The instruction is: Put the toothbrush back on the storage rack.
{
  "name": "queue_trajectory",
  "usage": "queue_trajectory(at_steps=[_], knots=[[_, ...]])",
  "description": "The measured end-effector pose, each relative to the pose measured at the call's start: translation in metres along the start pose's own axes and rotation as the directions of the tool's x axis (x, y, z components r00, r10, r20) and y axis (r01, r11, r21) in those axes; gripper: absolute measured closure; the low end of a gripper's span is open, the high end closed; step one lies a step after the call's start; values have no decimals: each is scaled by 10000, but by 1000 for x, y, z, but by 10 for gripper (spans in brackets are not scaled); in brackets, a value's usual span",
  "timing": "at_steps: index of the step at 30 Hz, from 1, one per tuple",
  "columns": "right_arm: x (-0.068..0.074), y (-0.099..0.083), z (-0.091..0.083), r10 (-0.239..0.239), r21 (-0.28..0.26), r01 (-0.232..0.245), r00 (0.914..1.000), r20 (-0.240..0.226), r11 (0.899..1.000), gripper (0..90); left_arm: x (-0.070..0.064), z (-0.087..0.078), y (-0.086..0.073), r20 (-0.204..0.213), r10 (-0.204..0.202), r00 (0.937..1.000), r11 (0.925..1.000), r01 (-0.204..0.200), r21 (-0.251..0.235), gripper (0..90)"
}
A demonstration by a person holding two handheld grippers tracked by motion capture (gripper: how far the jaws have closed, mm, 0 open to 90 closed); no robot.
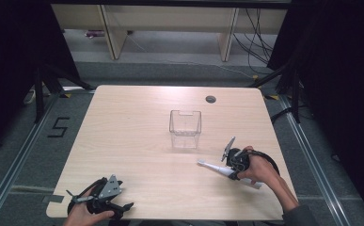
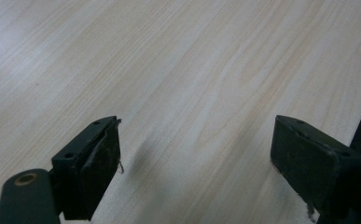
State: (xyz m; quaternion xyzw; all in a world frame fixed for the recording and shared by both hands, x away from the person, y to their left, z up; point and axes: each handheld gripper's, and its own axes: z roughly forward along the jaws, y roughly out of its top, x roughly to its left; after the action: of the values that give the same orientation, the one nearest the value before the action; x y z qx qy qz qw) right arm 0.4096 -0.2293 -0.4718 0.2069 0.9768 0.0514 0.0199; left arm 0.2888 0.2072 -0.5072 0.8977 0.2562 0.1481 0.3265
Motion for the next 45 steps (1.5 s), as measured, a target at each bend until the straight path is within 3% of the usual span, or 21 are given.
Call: queue_trajectory(at_steps=[1, 4, 7, 12, 13, 16, 17, 20, 26, 28, 30, 31, 35, 37, 40, 41, 42, 43, 44, 45], knots=[[0, 2, 0, -40, 400, 32, 9998, 198, 9992, 659, 0, 0, 0, 0, 4, 10000, 10000, -4, 13, 155], [-1, 3, 2, -165, 447, 158, 9998, 145, 9989, 661, 0, 0, 0, 2, -3, 10000, 10000, 3, -13, 155], [0, 6, 2, 69, 705, -81, 9998, 181, 9975, 663, 0, 0, 0, -6, -3, 10000, 10000, 3, -7, 155], [-2, 9, 2, 38, 864, -41, 10000, 40, 9963, 665, 0, 0, 0, -15, -13, 10000, 10000, 13, -27, 155], [-1, 10, 2, 261, 959, -265, 9996, 48, 9950, 666, 1, -1, 1, -87, 122, 9999, 9999, -122, -36, 155], [-5, 10, 3, 196, 913, -188, 9998, -79, 9956, 667, 1, -1, 0, -87, 152, 9998, 9999, -152, -11, 155], [-3, 11, 2, 401, 1037, -394, 9992, -49, 9938, 667, 1, -1, 1, -103, 172, 9998, 9999, -172, -4, 155], [-5, 11, 4, 37, 902, -30, 10000, -79, 9959, 667, 1, -1, 1, -104, 145, 9998, 9999, -146, -26, 155], [-6, 11, 3, 215, 938, -205, 9997, -101, 9954, 669, 1, -2, 1, -119, 136, 9998, 9999, -136, -22, 155], [-3, 11, 2, 489, 943, -487, 9988, -6, 9944, 669, 1, -2, 1, -116, 136, 9998, 9999, -136, -19, 155], [-3, 9, 0, 335, 569, -338, 9994, 55, 9978, 670, 1, -2, 1, -122, 168, 9998, 9999, -168, -10, 155], [0, 9, -3, 581, 721, -588, 9982, 124, 9957, 670, 1, -1, 1, -109, 153, 9998, 9999, -153, -8, 155], [0, 6, -6, 451, 485, -459, 9989, 162, 9978, 671, 1, -1, 1, -64, 120, 9999, 9999, -120, -49, 155], [1, 3, -11, 712, 92, -715, 9971, 280, 9974, 671, 2, -2, 1, -115, 171, 9998, 9999, -171, 4, 155], [1, 0, -17, 730, -251, -722, 9968, 317, 9971, 672, 2, -2, 0, -103, 176, 9998, 9998, -176, 13, 155], [1, -3, -23, 858, -636, -827, 9952, 481, 9945, 672, 2, -1, 0, -89, 126, 9999, 9999, -126, -28, 155], [1, -3, -23, 858, -636, -827, 9952, 481, 9945, 672, 2, -2, 0, -122, 159, 9998, 9999, -159, -1, 155], [-1, -9, -30, 895, -1316, -812, 9943, 580, 9880, 672, 2, -2, 0, -99, 154, 9998, 9999, -154, -3, 155], [-1, -9, -30, 895, -1316, -812, 9943, 580, 9880, 672, 2, -2, 0, -99, 154, 9998, 9999, -154, -3, 155], [-2, -15, -38, 1197, -1815, -1075, 9911, 576, 9775, 672, 2, -2, 0, -107, 164, 9998, 9999, -164, -4, 155]])
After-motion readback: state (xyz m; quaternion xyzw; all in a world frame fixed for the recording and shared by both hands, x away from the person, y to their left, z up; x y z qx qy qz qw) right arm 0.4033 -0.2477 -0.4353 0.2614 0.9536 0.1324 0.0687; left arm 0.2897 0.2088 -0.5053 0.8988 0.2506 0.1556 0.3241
